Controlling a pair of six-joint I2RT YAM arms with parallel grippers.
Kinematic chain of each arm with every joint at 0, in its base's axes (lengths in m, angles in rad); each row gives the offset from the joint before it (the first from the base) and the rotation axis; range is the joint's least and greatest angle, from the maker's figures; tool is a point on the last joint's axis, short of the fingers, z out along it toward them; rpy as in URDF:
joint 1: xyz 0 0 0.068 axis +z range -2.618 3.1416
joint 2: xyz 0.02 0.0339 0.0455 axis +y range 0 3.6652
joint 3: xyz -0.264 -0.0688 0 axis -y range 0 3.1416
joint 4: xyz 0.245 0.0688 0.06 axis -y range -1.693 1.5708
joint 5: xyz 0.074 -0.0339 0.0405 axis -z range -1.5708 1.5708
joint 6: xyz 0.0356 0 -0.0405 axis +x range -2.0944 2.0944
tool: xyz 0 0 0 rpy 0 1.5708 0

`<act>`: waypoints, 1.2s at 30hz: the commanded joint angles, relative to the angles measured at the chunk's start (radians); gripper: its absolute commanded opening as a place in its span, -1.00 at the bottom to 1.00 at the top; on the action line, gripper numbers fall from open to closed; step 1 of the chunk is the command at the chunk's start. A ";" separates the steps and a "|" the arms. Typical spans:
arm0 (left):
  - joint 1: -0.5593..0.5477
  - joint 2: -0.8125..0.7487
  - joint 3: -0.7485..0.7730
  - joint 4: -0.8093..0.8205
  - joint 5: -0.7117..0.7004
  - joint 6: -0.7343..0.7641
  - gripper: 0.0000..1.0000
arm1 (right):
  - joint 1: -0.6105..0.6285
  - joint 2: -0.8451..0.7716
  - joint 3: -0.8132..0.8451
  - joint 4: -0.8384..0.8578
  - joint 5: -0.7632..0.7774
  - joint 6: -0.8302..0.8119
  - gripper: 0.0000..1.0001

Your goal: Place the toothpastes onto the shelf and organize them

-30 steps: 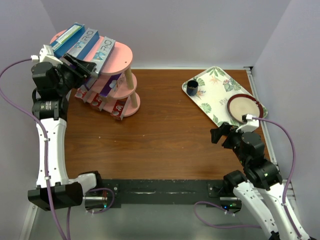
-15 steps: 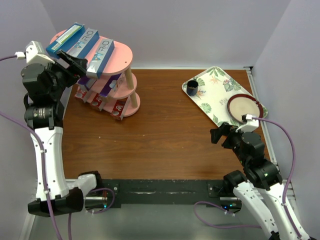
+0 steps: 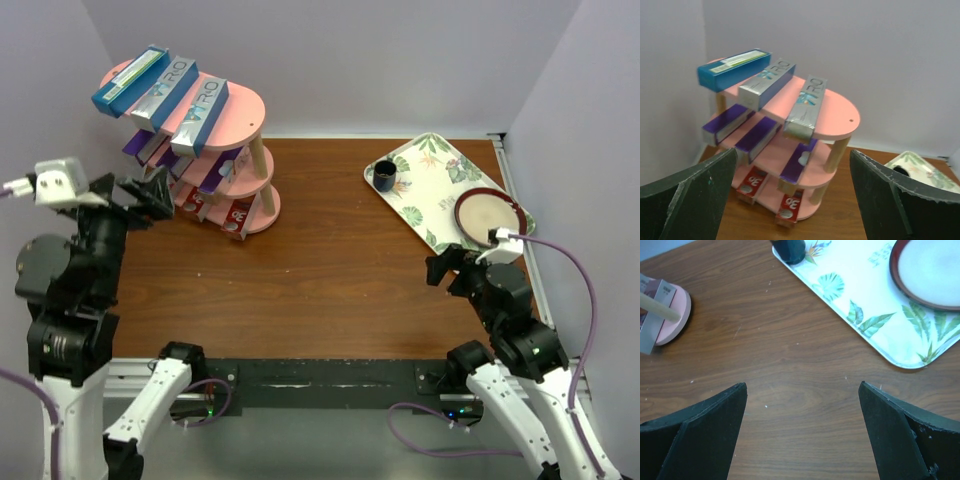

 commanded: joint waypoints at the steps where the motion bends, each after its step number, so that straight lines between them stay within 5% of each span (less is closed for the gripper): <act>1: -0.017 -0.121 -0.113 -0.033 -0.165 0.169 0.99 | -0.004 0.020 0.101 -0.008 0.077 -0.057 0.97; 12: -0.077 -0.342 -0.264 -0.122 -0.441 0.148 1.00 | -0.004 -0.020 0.132 -0.026 0.172 -0.144 0.97; 26: -0.166 -0.647 -0.601 0.031 -0.433 0.094 1.00 | -0.002 -0.188 0.083 0.017 0.269 -0.174 0.97; 36: -0.166 -0.711 -0.719 0.174 -0.387 0.083 1.00 | -0.004 -0.190 0.079 0.017 0.276 -0.168 0.97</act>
